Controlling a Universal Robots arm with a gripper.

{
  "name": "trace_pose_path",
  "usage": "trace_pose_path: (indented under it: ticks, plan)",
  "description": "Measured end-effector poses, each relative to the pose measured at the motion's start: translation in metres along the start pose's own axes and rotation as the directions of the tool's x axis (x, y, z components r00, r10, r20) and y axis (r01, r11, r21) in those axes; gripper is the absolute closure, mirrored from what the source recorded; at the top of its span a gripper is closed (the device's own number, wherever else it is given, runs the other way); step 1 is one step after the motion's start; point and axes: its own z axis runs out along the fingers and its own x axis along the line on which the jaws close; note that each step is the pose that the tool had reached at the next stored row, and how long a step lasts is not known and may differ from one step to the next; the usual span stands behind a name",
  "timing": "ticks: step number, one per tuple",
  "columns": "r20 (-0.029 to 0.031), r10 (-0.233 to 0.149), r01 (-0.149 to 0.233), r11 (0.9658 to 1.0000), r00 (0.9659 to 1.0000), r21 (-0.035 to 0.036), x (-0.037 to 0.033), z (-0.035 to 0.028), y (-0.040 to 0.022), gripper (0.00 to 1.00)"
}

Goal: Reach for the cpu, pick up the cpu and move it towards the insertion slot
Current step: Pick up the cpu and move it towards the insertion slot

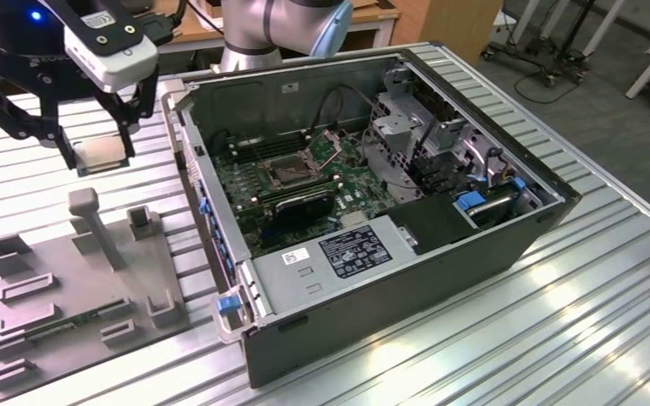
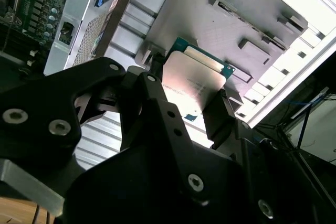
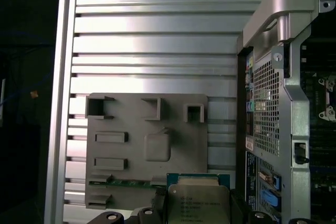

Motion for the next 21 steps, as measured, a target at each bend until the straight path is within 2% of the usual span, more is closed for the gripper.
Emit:
trace_pose_path:
  ticks: [21]
  plan:
    - [0.0, 0.0, 0.0, 1.0, 1.0, 0.0, -0.0168, -0.0002, -0.0004, 0.45]
